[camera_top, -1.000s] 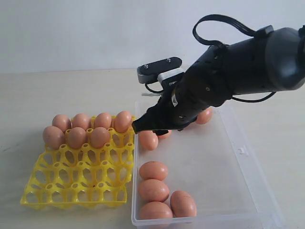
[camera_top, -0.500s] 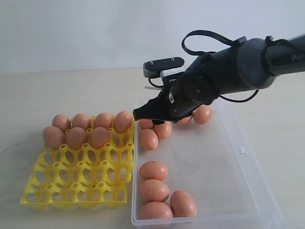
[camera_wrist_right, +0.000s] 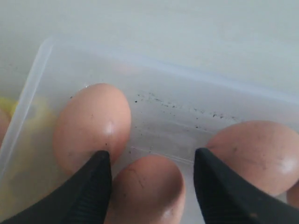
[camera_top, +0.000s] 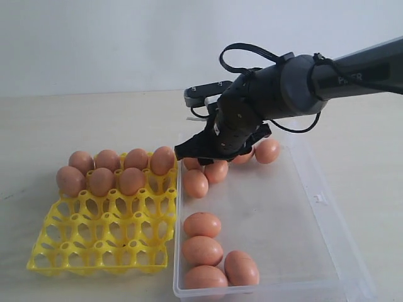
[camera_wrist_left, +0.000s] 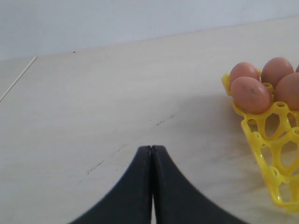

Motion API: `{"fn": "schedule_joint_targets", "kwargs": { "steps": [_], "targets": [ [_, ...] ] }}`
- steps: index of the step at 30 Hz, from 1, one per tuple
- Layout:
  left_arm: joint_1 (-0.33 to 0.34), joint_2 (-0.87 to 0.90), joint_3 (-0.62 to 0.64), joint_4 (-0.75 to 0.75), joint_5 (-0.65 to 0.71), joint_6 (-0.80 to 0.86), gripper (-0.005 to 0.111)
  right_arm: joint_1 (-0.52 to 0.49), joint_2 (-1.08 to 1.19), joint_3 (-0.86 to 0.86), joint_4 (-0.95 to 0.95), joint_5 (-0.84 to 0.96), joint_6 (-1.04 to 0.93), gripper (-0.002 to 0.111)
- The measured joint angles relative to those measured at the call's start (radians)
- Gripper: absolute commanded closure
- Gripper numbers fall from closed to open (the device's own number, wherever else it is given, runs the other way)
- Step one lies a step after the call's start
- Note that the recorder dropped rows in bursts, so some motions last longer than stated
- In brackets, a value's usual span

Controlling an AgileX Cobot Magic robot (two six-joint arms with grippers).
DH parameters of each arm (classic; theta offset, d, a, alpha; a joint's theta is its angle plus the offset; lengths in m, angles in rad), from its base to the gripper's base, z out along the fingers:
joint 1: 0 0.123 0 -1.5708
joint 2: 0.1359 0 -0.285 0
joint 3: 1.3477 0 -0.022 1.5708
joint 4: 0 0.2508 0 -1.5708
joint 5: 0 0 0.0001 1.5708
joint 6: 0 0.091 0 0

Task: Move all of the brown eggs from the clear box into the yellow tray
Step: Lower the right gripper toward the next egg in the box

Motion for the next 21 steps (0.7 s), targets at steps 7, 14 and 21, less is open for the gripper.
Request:
{"fn": "schedule_joint_targets", "kwargs": {
  "steps": [7, 14, 21],
  "targets": [
    [0.000, 0.000, 0.000, 0.000, 0.000, 0.000, 0.107, -0.001, 0.053, -0.002, 0.023, 0.024, -0.005, 0.055],
    [0.000, 0.000, 0.000, 0.000, 0.000, 0.000, 0.107, -0.001, 0.053, -0.002, 0.030, 0.029, -0.011, 0.089],
    [0.000, 0.000, 0.000, 0.000, 0.000, 0.000, 0.107, -0.001, 0.005, -0.002, -0.017, 0.080, -0.011, 0.108]
  ]
}}
